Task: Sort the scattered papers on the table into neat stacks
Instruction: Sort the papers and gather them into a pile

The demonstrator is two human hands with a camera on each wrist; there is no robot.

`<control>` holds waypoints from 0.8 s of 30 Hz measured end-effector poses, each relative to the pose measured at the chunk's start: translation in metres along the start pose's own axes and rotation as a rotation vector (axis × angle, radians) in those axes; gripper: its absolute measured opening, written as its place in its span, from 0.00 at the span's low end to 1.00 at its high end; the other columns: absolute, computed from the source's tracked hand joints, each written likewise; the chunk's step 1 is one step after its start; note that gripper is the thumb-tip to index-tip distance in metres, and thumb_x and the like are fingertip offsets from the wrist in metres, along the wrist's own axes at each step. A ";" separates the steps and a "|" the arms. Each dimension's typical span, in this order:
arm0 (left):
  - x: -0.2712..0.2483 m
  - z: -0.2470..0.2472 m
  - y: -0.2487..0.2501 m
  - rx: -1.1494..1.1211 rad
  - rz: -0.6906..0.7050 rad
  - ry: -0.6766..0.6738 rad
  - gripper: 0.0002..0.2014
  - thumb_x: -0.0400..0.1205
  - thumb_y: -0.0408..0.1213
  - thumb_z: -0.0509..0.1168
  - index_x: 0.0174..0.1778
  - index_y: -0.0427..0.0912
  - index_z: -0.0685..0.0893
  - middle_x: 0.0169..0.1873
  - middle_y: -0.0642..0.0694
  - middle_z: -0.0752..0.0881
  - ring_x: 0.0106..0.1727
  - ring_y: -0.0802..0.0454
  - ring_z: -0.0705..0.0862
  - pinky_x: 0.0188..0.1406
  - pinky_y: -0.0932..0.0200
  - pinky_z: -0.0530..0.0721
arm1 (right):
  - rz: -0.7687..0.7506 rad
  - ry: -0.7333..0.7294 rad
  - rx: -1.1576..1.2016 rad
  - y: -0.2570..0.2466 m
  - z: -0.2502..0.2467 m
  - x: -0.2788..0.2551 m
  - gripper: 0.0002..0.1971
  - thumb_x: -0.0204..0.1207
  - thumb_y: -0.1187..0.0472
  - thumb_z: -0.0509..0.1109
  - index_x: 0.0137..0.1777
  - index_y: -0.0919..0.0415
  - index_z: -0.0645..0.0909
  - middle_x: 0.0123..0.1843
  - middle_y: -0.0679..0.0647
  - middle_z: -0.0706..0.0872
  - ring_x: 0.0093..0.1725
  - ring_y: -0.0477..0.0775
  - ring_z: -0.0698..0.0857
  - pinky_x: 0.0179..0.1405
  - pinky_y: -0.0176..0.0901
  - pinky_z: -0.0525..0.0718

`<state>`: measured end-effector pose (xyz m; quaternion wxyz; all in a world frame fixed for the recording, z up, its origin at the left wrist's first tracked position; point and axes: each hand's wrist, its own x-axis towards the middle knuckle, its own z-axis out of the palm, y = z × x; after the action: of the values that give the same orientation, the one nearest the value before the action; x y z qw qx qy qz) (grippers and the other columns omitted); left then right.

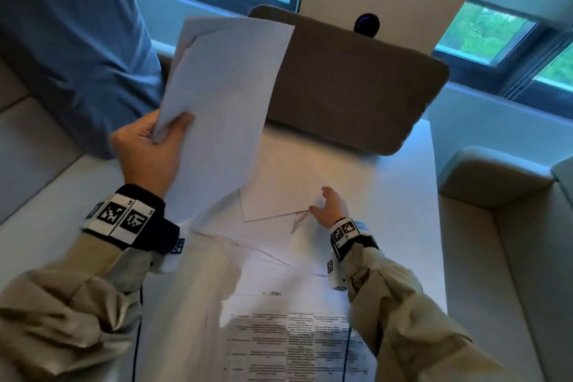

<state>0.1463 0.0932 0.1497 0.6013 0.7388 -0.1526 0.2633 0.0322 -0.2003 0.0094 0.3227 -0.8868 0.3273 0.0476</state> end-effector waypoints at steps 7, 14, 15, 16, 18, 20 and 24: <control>0.009 0.002 -0.031 -0.017 -0.093 -0.045 0.17 0.73 0.45 0.75 0.27 0.41 0.78 0.19 0.59 0.70 0.24 0.65 0.64 0.26 0.62 0.68 | 0.211 0.035 -0.117 -0.005 0.028 0.031 0.46 0.66 0.44 0.79 0.76 0.65 0.61 0.74 0.61 0.69 0.73 0.63 0.68 0.72 0.56 0.70; 0.015 0.003 -0.049 -0.038 -0.044 -0.079 0.13 0.75 0.43 0.74 0.34 0.35 0.87 0.20 0.71 0.75 0.24 0.74 0.68 0.28 0.71 0.71 | 0.362 0.058 -0.092 -0.014 0.033 0.049 0.51 0.57 0.46 0.85 0.74 0.68 0.63 0.72 0.62 0.72 0.72 0.63 0.72 0.71 0.52 0.74; 0.015 0.002 -0.051 -0.034 -0.017 -0.089 0.15 0.77 0.42 0.73 0.38 0.30 0.88 0.21 0.73 0.75 0.25 0.75 0.69 0.30 0.74 0.70 | 0.354 0.036 -0.032 -0.014 0.032 0.053 0.48 0.59 0.49 0.85 0.74 0.68 0.65 0.70 0.61 0.74 0.70 0.62 0.75 0.68 0.51 0.76; 0.016 0.000 -0.052 -0.031 0.007 -0.098 0.16 0.78 0.41 0.71 0.41 0.27 0.87 0.23 0.75 0.76 0.26 0.77 0.70 0.32 0.76 0.70 | 0.343 0.013 0.015 -0.015 0.031 0.055 0.43 0.62 0.51 0.83 0.73 0.67 0.67 0.69 0.60 0.77 0.68 0.62 0.78 0.63 0.49 0.79; 0.019 -0.002 -0.055 -0.025 0.039 -0.095 0.17 0.80 0.40 0.69 0.45 0.25 0.87 0.27 0.68 0.82 0.28 0.80 0.72 0.35 0.78 0.70 | 0.306 0.023 0.120 -0.018 0.028 0.058 0.31 0.69 0.53 0.76 0.70 0.66 0.72 0.65 0.62 0.82 0.58 0.61 0.84 0.52 0.47 0.82; 0.022 -0.006 -0.056 -0.003 0.072 -0.069 0.17 0.82 0.41 0.67 0.50 0.27 0.87 0.33 0.46 0.88 0.31 0.80 0.74 0.37 0.76 0.73 | 0.293 0.065 0.304 -0.025 0.025 0.057 0.24 0.73 0.55 0.71 0.67 0.64 0.74 0.57 0.64 0.85 0.44 0.61 0.85 0.42 0.48 0.82; 0.027 -0.005 -0.056 0.063 0.097 -0.045 0.16 0.83 0.38 0.64 0.56 0.27 0.84 0.44 0.37 0.89 0.41 0.62 0.85 0.45 0.65 0.79 | 0.207 0.185 0.783 -0.054 0.000 0.030 0.16 0.77 0.69 0.67 0.61 0.54 0.70 0.46 0.63 0.82 0.23 0.53 0.81 0.22 0.38 0.82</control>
<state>0.1976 0.1138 0.1206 0.5607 0.7548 -0.1935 0.2801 0.0881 -0.1856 0.0299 0.5983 -0.6602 0.4355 -0.1282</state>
